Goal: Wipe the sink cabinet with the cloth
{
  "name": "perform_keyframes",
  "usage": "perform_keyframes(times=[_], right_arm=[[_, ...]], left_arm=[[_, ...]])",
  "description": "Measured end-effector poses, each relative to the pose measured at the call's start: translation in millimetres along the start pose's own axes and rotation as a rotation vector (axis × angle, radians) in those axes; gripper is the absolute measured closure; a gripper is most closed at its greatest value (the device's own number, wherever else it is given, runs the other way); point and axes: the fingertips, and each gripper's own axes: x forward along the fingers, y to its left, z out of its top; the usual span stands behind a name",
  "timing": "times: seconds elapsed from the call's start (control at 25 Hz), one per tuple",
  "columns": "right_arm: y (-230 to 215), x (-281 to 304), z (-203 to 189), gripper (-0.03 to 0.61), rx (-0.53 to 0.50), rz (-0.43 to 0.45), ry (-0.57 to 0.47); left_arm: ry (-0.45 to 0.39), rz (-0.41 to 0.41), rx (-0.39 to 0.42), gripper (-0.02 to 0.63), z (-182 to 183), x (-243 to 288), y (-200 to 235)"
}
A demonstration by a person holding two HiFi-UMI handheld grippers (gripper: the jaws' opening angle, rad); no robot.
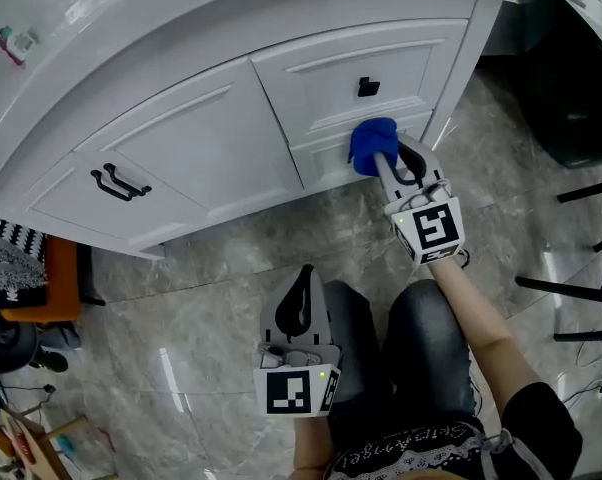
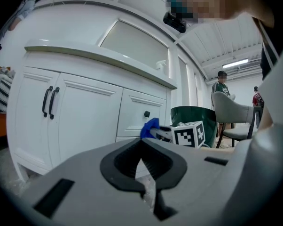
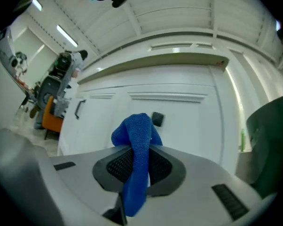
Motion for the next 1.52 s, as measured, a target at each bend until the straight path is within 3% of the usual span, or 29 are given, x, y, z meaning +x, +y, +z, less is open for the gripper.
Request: perform_keyframes(times=[0.12,0.32,0.64,0.8,1.04,1.52], right_arm=[[58,20,7,0.518,-0.031,0.158,-0.026],[101,48,-12,0.518,0.000,0.247,0.018],[106,78,-34,0.518,0.012,0.212,0.058],[107,81,-35,0.518,-0.048,0.178,0.014],[108,80,-37,0.518,-0.102,0.198,0.021],[65,65,-48,0.518,-0.128,0.134,0.041]], left_arm=[[-0.005,0.017,0.005,0.609,2,-4,1],[0.003,0.067,0.010,0.609,0,-16,12],[0.002,0.135,0.016,0.609,-1,-35,35],[-0.003,0.130,0.008,0.609,1,-36,40],[-0.020,0.115,0.000,0.609,5,-32,42],[-0.024,0.098,-0.008,0.609,6,-18,41]])
